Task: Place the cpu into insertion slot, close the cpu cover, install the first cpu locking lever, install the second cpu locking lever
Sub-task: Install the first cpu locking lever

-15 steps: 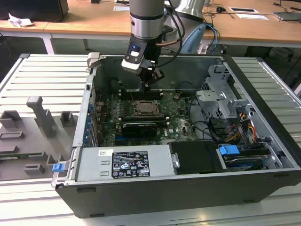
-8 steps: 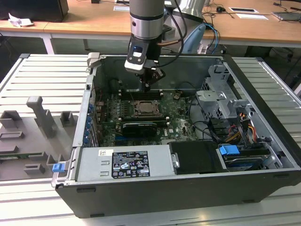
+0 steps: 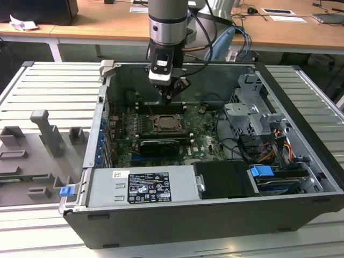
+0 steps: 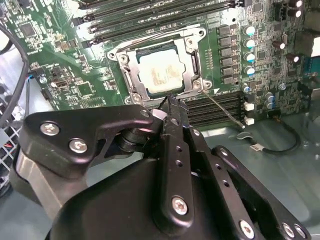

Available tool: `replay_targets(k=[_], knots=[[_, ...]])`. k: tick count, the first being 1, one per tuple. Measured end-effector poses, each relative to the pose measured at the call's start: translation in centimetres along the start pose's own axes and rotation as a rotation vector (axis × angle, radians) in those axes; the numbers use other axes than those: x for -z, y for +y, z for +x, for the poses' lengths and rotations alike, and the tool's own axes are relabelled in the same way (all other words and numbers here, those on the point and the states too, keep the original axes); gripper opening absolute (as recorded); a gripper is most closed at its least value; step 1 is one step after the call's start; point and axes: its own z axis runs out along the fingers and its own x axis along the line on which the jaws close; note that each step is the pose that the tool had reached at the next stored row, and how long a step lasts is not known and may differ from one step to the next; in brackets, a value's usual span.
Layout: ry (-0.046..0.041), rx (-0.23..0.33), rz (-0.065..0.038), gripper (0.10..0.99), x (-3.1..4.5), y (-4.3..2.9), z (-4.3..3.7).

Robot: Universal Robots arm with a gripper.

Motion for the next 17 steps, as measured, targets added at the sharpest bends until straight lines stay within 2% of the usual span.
replay_targets(k=[17], knots=[[0.0062,0.126,-0.002,0.106,0.00,0.00,0.00]])
